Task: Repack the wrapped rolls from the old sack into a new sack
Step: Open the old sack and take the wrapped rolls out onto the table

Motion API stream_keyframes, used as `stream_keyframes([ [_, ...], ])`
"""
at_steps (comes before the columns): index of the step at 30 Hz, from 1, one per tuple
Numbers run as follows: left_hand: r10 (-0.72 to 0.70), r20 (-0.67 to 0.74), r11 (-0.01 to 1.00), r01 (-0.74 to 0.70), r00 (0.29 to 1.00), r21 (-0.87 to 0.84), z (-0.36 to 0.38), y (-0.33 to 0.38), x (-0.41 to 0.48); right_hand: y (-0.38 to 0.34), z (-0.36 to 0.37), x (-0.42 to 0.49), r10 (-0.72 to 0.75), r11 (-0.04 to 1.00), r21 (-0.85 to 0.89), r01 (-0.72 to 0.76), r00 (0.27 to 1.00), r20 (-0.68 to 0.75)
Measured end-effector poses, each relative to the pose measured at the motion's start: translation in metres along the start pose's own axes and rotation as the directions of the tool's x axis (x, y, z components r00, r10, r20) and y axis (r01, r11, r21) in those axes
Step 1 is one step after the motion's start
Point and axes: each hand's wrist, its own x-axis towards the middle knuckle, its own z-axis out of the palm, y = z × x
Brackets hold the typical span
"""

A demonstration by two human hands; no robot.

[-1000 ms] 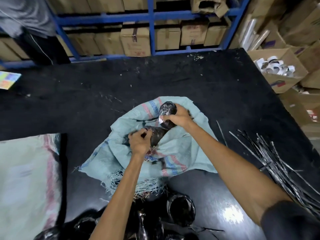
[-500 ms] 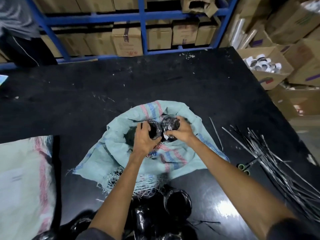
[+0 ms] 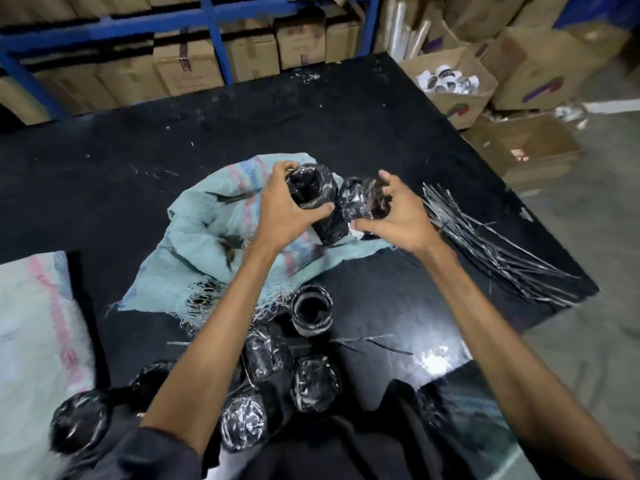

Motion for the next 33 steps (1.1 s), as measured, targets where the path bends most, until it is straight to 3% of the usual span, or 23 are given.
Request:
stream_keyframes([
  [5, -0.022, 0.201, 0.996, 0.005, 0.979, 0.086, 0.052, -0.007, -0.048, 0.064, 0.014, -0.083, 0.088, 0.953, -0.296, -0.062, 0.993, 0.074],
  [11, -0.08, 0.407, 0.952, -0.052, 0.91, 0.302, 0.089, -0.025, -0.082, 0.12, 0.074, -0.16, 0.184, 0.87, -0.482, -0.099, 0.974, 0.131],
  [16, -0.148, 0.52, 0.935, -0.052, 0.841, 0.351, 0.1, -0.031, -0.098, 0.14, 0.113, -0.192, 0.201, 0.833, -0.549, -0.066, 0.961, 0.19],
  [22, -0.163, 0.625, 0.949, -0.051, 0.764, 0.311, 0.089, -0.037, -0.098, 0.154, 0.116, -0.189, 0.254, 0.885, -0.456, -0.098, 0.921, 0.295],
  [26, -0.16, 0.596, 0.96, -0.017, 0.787, 0.281, 0.059, -0.037, -0.086, 0.128, 0.068, -0.161, 0.297, 0.86, -0.506, -0.069, 0.873, 0.386],
  [30, -0.073, 0.431, 0.946, -0.075, 0.9, 0.316, 0.006, -0.049, -0.059, 0.067, 0.013, -0.113, 0.233, 0.829, -0.556, -0.049, 0.936, 0.264],
  [33, -0.078, 0.31, 0.892, -0.072, 0.948, 0.445, -0.04, -0.066, -0.04, 0.013, 0.004, -0.069, 0.053, 0.862, -0.504, 0.05, 0.981, 0.188],
])
